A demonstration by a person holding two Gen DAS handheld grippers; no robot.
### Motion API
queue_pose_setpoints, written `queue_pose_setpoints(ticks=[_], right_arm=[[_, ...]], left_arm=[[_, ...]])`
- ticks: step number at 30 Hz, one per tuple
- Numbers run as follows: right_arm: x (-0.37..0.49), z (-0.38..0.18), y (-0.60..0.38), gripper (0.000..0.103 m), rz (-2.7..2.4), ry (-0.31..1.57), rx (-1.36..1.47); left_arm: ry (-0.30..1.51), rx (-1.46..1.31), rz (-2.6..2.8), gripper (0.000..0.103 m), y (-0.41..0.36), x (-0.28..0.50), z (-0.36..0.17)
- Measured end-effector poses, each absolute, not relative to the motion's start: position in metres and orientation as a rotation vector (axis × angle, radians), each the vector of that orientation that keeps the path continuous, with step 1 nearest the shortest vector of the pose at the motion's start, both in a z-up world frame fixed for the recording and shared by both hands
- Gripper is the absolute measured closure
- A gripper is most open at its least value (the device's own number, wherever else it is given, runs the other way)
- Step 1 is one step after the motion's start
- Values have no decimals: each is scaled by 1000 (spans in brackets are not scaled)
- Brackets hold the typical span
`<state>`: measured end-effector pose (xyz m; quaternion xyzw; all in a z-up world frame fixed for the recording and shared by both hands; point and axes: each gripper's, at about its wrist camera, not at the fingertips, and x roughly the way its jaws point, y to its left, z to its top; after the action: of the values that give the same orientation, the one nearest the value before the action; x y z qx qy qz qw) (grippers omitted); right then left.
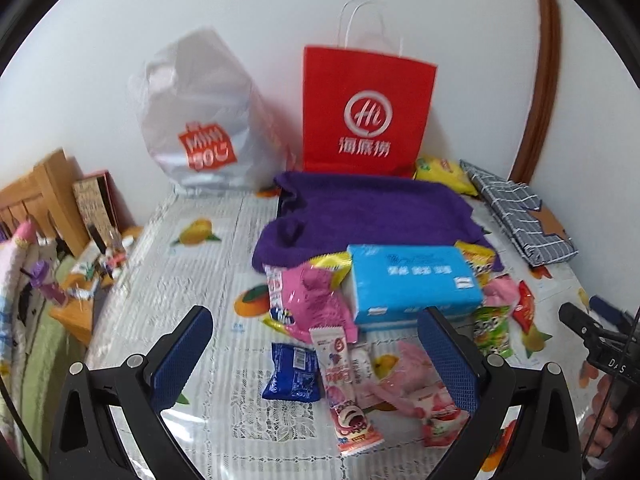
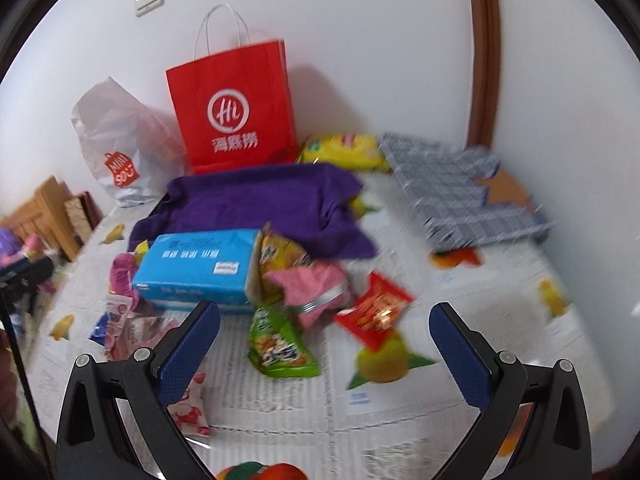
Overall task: Organize snacks
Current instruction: 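Grasp the pink-white stick snack with the left tool while the right tool grasps the green triangular bag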
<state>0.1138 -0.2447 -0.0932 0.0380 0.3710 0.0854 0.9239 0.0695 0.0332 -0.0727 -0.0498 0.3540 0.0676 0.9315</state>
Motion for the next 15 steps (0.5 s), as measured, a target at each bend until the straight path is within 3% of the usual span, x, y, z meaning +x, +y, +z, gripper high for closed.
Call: queue_pose_setpoints(ticks=[5, 8, 15], right_arm=[[129, -125, -235, 17, 184, 817, 63], [135, -142, -223, 22, 227, 861, 63], [149, -164, -198, 24, 266, 907, 31]], left_arm=[[761, -140, 160, 0, 48, 81, -97], [780, -151, 160, 0, 57, 83, -108], [859, -107, 190, 0, 69, 84, -129]])
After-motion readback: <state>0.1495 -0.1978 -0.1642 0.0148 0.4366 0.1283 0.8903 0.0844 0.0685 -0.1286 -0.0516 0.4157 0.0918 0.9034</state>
